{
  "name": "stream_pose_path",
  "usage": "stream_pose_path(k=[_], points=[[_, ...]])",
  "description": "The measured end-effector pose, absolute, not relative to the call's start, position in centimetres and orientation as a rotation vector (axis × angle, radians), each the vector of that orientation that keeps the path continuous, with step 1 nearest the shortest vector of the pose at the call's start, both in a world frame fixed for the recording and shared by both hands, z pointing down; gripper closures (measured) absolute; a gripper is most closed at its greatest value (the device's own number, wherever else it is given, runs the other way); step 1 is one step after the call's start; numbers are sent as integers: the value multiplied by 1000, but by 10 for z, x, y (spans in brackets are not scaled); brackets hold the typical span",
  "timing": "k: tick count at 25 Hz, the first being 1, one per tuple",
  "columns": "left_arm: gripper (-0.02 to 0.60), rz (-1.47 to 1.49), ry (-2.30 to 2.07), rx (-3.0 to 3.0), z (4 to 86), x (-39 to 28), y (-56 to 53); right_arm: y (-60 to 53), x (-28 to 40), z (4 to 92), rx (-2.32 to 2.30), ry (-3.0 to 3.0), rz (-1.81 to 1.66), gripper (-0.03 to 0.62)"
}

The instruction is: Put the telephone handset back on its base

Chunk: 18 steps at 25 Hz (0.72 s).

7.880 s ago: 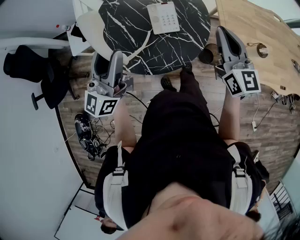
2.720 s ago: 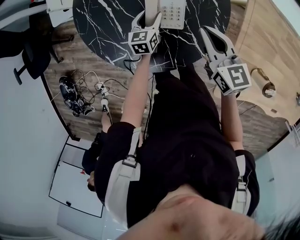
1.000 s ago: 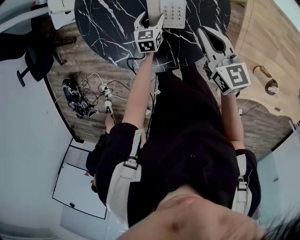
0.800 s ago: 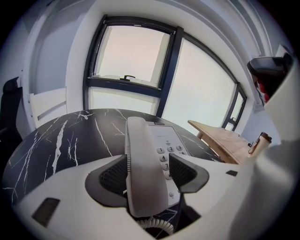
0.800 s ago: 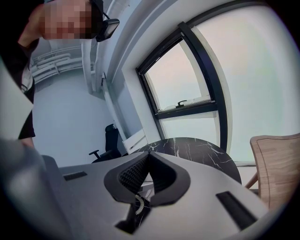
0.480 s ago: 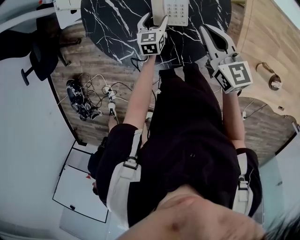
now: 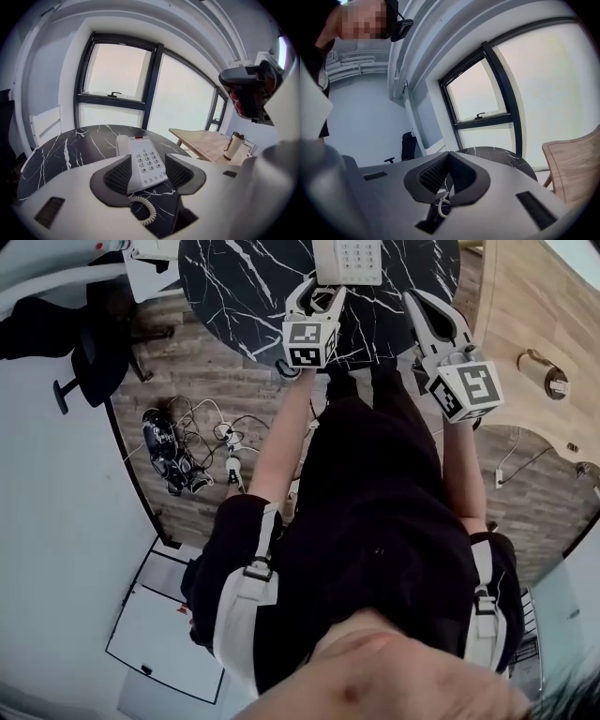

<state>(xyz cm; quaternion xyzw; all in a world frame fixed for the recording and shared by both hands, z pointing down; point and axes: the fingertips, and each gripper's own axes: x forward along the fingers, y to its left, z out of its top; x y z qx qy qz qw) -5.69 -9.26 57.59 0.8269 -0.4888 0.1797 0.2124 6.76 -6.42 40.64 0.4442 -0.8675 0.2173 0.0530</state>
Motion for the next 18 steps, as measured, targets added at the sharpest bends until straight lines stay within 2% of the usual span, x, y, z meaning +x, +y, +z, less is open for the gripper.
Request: stream_pose_path(k=[18], points=[[505, 292, -1420, 2500, 444, -80, -41, -21, 57, 357, 1504, -2684, 495, 565]])
